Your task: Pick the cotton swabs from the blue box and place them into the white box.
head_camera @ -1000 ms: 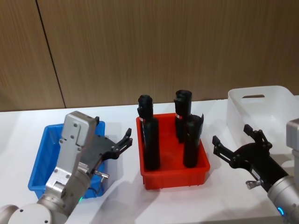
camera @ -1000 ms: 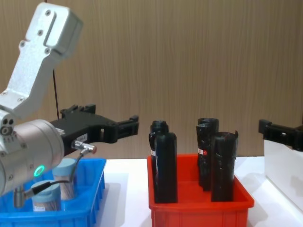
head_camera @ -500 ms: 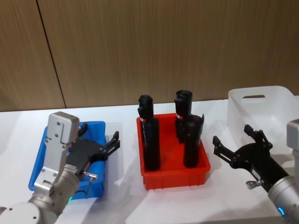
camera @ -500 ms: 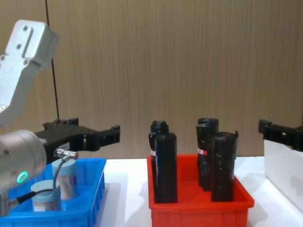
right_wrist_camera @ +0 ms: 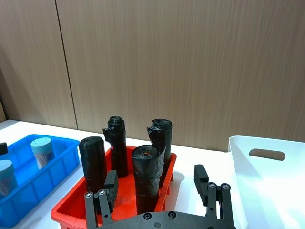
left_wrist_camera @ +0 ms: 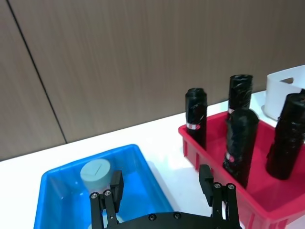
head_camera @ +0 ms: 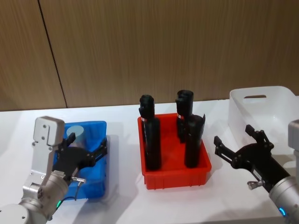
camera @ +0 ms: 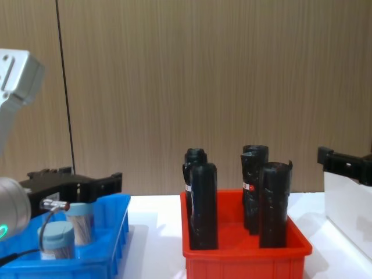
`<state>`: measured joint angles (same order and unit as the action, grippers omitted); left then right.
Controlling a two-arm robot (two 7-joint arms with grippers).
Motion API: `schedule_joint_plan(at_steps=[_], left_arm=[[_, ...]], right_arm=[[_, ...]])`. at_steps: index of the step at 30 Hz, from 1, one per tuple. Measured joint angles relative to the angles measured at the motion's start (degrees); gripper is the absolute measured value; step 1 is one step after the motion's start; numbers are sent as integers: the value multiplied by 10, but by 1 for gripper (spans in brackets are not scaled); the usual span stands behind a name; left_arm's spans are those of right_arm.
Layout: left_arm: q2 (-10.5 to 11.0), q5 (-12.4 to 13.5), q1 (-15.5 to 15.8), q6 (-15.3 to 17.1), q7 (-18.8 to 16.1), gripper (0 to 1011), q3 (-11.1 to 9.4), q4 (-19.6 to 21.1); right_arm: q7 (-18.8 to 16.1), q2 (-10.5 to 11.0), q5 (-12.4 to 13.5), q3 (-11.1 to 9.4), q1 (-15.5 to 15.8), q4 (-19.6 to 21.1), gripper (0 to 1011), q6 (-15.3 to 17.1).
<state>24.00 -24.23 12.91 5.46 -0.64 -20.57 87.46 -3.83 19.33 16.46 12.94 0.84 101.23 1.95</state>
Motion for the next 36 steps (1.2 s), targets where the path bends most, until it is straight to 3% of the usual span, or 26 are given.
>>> schedule_joint_plan(at_steps=[23, 36], left_arm=[[14, -64, -11, 20, -29, 1004, 30, -36], [4, -69, 20, 20, 14, 1004, 37, -98]], right_arm=[[0, 0, 0, 0, 0, 0, 1001, 0], [0, 0, 0, 0, 0, 0, 1001, 0]])
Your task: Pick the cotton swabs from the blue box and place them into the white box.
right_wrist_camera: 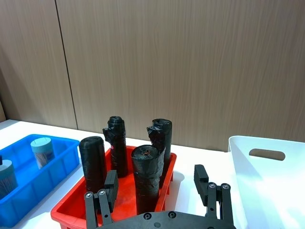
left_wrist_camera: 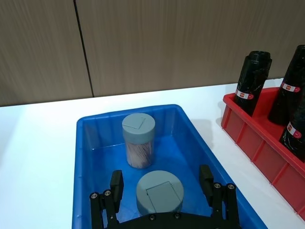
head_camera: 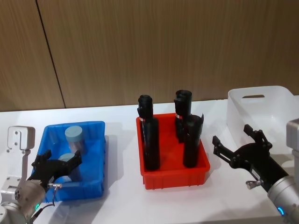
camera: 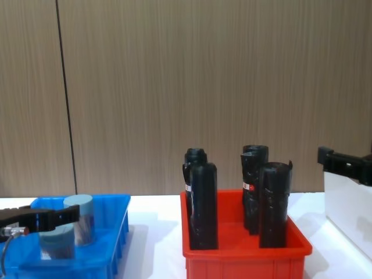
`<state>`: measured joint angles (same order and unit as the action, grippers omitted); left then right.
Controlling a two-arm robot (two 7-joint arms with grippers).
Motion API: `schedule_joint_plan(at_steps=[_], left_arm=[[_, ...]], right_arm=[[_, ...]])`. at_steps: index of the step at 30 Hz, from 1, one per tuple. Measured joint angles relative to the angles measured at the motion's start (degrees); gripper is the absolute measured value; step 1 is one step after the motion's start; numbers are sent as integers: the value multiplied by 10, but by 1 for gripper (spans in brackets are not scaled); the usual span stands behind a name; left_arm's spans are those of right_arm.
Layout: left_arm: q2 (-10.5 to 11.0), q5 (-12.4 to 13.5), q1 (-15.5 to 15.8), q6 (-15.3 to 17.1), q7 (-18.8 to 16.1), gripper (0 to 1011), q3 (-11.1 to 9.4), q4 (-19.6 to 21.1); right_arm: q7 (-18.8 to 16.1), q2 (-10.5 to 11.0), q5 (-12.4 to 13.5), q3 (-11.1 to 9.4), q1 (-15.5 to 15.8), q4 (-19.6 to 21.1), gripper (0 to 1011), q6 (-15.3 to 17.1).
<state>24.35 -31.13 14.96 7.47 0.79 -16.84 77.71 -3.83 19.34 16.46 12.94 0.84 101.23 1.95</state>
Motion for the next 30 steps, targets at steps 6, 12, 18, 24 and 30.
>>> schedule_joint_plan(at_steps=[6, 12, 18, 24, 30], left_arm=[[-7, 8, 19, 2, 35, 1004, 1, -31], [-13, 17, 38, 8, 69, 1004, 0, -60], [-19, 25, 52, 16, 92, 1004, -2, -84], [-23, 32, 59, 28, 104, 1004, -5, -98], [-25, 37, 61, 36, 105, 1004, -6, -102]], right_arm=[[0, 0, 0, 0, 0, 0, 1001, 0], [0, 0, 0, 0, 0, 0, 1001, 0], [0, 0, 0, 0, 0, 0, 1001, 0], [0, 0, 0, 0, 0, 0, 1001, 0], [0, 0, 0, 0, 0, 0, 1001, 0]])
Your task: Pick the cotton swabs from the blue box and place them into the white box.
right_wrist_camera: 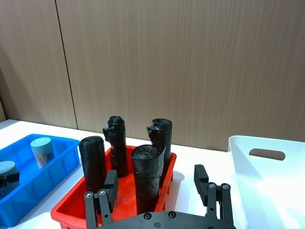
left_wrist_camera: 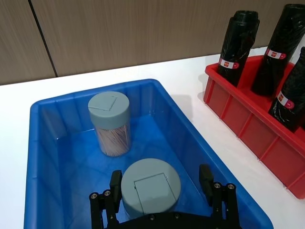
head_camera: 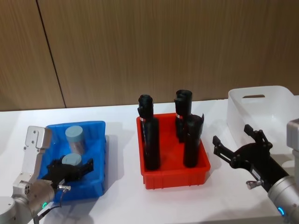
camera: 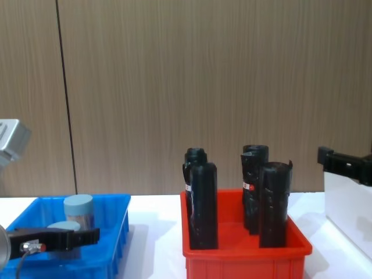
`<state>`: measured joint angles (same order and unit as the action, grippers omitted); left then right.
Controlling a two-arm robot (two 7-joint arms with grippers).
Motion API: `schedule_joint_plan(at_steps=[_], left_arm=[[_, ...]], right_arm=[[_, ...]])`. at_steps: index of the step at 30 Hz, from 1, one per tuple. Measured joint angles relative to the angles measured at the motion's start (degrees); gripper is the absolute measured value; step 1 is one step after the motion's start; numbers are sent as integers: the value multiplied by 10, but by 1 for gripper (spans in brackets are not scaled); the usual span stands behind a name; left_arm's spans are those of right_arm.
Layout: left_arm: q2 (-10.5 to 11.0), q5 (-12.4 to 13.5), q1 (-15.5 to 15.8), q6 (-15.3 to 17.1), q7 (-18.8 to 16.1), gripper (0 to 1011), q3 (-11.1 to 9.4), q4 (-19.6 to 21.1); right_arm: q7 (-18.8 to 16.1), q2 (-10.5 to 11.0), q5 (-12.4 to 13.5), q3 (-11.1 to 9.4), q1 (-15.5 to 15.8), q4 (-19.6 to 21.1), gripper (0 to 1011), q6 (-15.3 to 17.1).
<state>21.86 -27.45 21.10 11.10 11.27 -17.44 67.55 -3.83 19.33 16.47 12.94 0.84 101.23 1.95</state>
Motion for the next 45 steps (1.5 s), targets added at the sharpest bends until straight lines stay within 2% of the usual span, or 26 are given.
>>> schedule_joint_plan(at_steps=[5, 11, 15, 17, 34, 45], left_arm=[[0, 7, -1, 8, -7, 990, 0, 4], [3, 18, -6, 14, -19, 847, 0, 14], [6, 27, -10, 16, -28, 700, 0, 24], [8, 32, -12, 17, -33, 672, 1, 31], [15, 69, -22, 6, -52, 670, 4, 81], [12, 80, -14, -9, -28, 670, 4, 112]], right_arm=[[0, 0, 0, 0, 0, 0, 1001, 0], [0, 0, 0, 0, 0, 0, 1001, 0], [0, 0, 0, 0, 0, 0, 1001, 0], [0, 0, 0, 0, 0, 0, 1001, 0], [0, 0, 0, 0, 0, 0, 1001, 0], [0, 0, 0, 0, 0, 0, 1001, 0]])
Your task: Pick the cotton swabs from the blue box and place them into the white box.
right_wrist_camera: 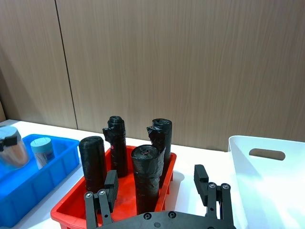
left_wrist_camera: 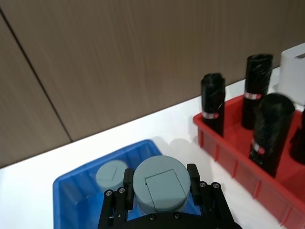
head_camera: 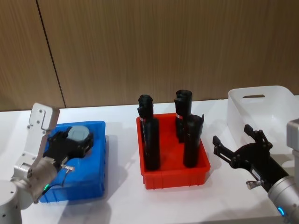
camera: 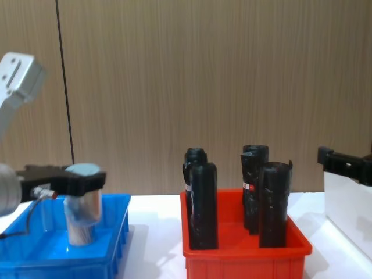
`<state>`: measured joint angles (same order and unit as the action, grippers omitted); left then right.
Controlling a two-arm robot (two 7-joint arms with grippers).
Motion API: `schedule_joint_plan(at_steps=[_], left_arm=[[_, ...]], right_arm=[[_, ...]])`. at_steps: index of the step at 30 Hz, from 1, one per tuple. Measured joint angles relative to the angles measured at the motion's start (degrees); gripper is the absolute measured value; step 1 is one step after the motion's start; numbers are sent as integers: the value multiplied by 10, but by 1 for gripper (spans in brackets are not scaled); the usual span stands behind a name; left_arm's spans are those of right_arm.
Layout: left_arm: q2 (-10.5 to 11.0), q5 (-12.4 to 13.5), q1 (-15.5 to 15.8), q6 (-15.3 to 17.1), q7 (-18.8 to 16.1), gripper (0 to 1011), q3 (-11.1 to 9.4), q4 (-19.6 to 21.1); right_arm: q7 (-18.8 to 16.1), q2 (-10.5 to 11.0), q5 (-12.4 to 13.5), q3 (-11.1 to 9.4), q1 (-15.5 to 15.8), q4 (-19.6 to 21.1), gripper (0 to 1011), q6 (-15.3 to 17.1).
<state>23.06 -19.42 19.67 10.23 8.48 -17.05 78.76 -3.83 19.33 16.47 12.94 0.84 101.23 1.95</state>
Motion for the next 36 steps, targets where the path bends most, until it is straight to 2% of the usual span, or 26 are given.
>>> schedule_joint_plan(at_steps=[7, 19, 23, 28, 30, 36], left_arm=[[-7, -3, 12, -4, 34, 670, -3, 17], [-21, -19, 38, 6, 116, 670, -8, 38], [-24, -23, 48, 13, 143, 670, -9, 41], [-32, -33, 66, 31, 194, 670, -12, 43], [-33, -34, 69, 33, 200, 670, -13, 43], [-45, -44, 95, 60, 255, 670, -18, 38]], right_arm=[[0, 0, 0, 0, 0, 0, 1001, 0], [0, 0, 0, 0, 0, 0, 1001, 0], [0, 0, 0, 0, 0, 0, 1001, 0], [0, 0, 0, 0, 0, 0, 1001, 0], [0, 0, 0, 0, 0, 0, 1001, 0], [0, 0, 0, 0, 0, 0, 1001, 0]])
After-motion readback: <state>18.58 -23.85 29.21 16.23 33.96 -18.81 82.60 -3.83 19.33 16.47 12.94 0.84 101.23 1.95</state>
